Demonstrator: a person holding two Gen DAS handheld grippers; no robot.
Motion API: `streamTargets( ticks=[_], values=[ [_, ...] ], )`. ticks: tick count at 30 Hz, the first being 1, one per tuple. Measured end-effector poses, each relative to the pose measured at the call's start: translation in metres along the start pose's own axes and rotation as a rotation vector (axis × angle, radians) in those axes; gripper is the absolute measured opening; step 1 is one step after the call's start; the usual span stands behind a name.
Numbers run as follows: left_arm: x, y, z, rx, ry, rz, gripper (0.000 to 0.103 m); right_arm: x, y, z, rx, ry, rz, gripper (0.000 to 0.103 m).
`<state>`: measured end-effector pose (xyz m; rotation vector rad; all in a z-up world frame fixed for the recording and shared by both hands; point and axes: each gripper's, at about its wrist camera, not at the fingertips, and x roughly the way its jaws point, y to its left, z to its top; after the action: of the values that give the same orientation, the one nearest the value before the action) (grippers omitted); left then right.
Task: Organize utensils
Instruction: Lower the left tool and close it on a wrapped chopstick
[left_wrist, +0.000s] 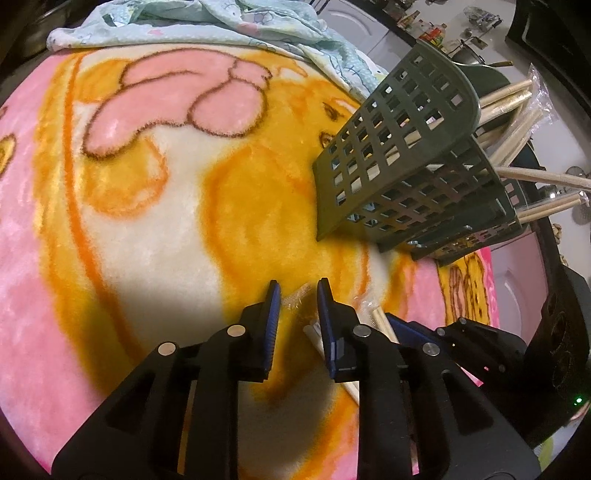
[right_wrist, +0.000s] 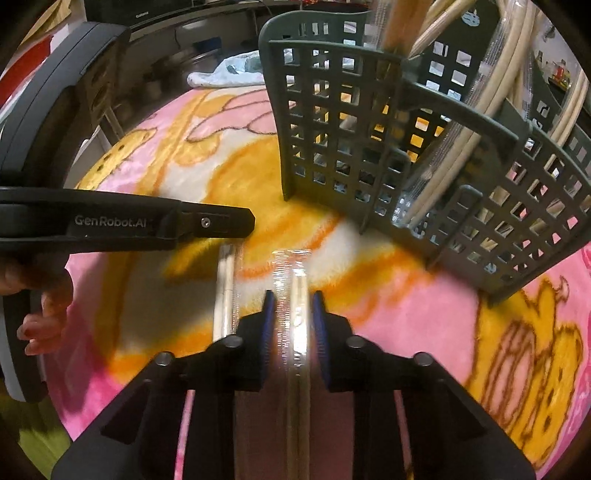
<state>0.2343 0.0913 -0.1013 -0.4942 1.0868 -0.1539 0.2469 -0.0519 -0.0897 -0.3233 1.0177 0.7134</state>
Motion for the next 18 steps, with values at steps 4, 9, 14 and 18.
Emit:
streamTargets(
  ticks=[4,9,14,18],
  values=[
    [0.0,-0.006,-0.002,0.036,-0.007,0.036,0.015,-0.009,-0.008,-0.006,0.027,-0.024,0.001,0.01],
    [0.002,-0.015,-0.003,0.099,-0.012,0.1,0.006,-0.027,-0.016,-0.013,0.057,-0.066,-0.007,0.01],
    [0.001,-0.016,-0.003,0.132,-0.015,0.113,0.002,-0.045,-0.022,-0.014,0.083,-0.114,-0.022,0.01],
    [-0.013,-0.013,-0.005,0.131,-0.038,0.07,0.001,-0.064,-0.023,-0.015,0.093,-0.164,-0.023,0.01]
  ],
)
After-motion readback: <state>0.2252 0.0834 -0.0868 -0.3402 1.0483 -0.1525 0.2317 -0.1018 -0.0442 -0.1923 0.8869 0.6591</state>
